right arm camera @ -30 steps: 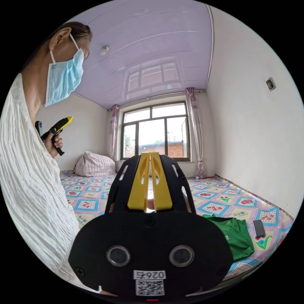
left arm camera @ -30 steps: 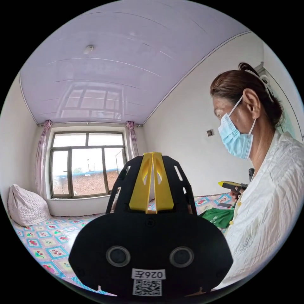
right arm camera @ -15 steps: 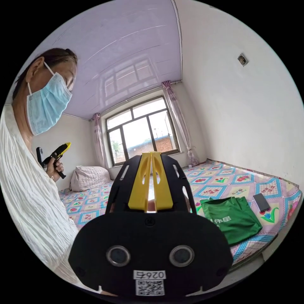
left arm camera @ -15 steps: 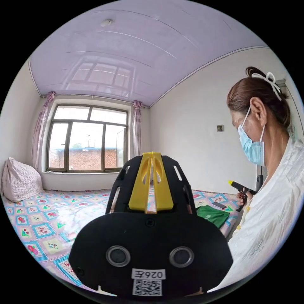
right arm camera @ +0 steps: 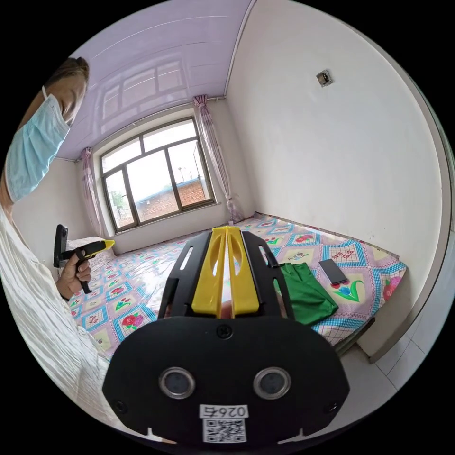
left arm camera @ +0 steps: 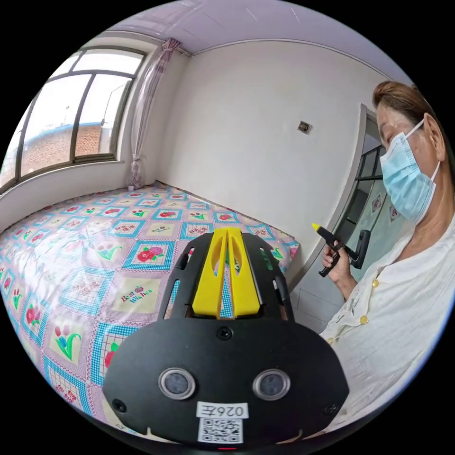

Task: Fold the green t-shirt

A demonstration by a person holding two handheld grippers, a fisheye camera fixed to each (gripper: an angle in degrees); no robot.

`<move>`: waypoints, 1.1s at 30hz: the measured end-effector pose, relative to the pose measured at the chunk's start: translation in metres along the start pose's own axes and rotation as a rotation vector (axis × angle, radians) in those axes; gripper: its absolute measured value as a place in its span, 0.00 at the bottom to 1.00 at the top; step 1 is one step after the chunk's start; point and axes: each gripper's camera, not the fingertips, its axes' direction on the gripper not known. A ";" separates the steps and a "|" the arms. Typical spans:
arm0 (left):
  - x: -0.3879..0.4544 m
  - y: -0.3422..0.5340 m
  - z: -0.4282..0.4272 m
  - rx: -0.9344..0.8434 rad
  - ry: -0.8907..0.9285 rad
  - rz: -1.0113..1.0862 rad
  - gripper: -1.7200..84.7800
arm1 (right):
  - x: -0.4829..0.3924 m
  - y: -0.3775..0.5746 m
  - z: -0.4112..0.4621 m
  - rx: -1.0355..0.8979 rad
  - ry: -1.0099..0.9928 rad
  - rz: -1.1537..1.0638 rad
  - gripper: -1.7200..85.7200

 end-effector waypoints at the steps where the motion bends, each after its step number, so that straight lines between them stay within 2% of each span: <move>1: -0.006 0.000 0.017 -0.023 0.021 -0.009 0.01 | 0.005 0.000 0.002 -0.012 -0.001 0.015 0.01; 14: -0.089 0.023 0.148 -0.178 0.248 -0.236 0.02 | 0.029 0.000 0.024 -0.113 -0.025 0.062 0.01; 19: -0.129 0.048 0.203 -0.252 0.356 -0.399 0.08 | 0.040 0.000 0.029 -0.141 -0.047 0.099 0.01; 22: -0.138 0.059 0.234 -0.306 0.401 -0.437 0.08 | 0.046 -0.001 0.030 -0.153 -0.052 0.108 0.01; 27: -0.134 0.072 0.275 -0.394 0.457 -0.421 0.02 | 0.055 -0.001 0.031 -0.185 -0.058 0.124 0.01; 33: -0.119 0.079 0.301 -0.420 0.453 -0.349 0.01 | 0.070 -0.002 0.031 -0.223 -0.068 0.147 0.01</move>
